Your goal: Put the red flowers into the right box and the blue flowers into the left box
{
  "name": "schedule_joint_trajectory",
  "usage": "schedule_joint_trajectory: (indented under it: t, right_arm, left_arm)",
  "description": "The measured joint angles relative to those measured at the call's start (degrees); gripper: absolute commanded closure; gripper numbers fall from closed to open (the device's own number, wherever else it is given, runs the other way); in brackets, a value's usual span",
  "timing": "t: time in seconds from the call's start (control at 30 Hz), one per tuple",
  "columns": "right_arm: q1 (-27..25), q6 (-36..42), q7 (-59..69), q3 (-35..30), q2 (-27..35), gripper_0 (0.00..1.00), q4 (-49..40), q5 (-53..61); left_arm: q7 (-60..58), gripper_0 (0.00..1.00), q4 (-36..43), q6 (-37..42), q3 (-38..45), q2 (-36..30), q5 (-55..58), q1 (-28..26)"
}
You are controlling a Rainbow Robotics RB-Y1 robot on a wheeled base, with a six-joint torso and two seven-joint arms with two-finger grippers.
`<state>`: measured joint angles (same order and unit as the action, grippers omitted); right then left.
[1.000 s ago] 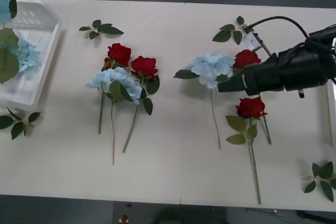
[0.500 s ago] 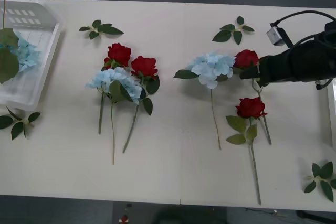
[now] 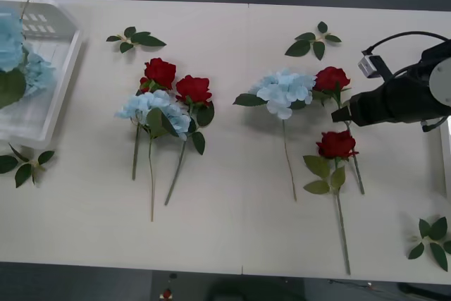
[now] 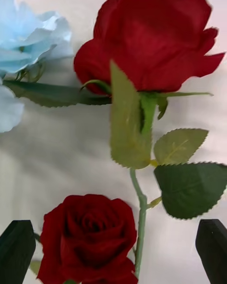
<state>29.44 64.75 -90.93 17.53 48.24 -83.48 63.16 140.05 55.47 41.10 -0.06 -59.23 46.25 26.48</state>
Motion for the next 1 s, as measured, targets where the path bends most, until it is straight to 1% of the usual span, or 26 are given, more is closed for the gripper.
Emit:
schedule_joint_trajectory:
  t: [0.03,0.07,0.1,0.17,0.23,0.33,0.5,0.7,0.8,0.87,0.97,1.0]
  right_arm:
    - [0.05,-0.6,0.0,0.25,0.0,0.0,0.35,0.0]
    - [0.16,-1.01,0.0,0.66,0.0,0.0,0.82,0.0]
    - [0.44,-1.44,0.0,1.25,0.0,0.0,1.44,-0.01]
    - [1.47,-2.99,0.0,2.95,0.0,0.0,3.22,-0.01]
    - [3.08,-4.75,0.0,5.22,-0.05,0.0,5.65,-0.01]
    - [5.67,-6.33,0.0,8.32,-0.64,0.0,9.35,-0.02]
    - [8.38,-7.97,-0.01,10.6,-3.13,0.0,13.24,-0.6]
    - [8.69,-8.19,-0.07,10.74,-5.17,0.0,15.13,-1.33]
    - [8.69,-9.01,-0.47,11.13,-5.4,0.0,15.28,-2.1]
    - [8.71,-9.95,-0.87,12.26,-5.39,0.01,15.36,-2.54]
    - [9.26,-10.96,-0.97,14.9,-5.39,0.16,16.56,-2.56]
    - [9.56,-11.12,-0.98,15.66,-5.39,0.24,17.17,-2.56]
  left_arm:
    - [0.0,0.98,0.0,-0.19,0.0,0.66,-1.3,0.0]
    - [-0.03,0.95,-0.02,-0.28,0.0,1.29,-2.28,0.0]
    - [-0.19,0.82,-0.08,-0.28,0.0,1.82,-2.94,0.0]
    - [-1.36,0.66,-0.25,-0.28,0.0,2.62,-4.29,0.0]
    - [-3.28,0.55,-0.37,-0.28,0.0,3.19,-6.17,0.0]
    - [-5.4,0.42,-0.39,-0.28,0.0,3.39,-8.01,0.0]
    - [-5.92,0.32,-0.43,-1.21,0.0,3.39,-9.27,0.0]
    - [-6.1,0.27,-0.45,-1.26,0.9,3.39,-9.67,0.0]
    - [-6.1,0.18,-0.45,-1.26,2.52,3.39,-9.47,0.0]
    - [-6.1,0.15,-0.45,-1.15,3.47,3.39,-7.62,0.0]
    - [-6.1,0.13,0.26,2.68,4.65,3.38,-2.48,0.0]
    - [-6.1,0.12,0.88,4.71,5.1,3.38,-1.73,0.0]
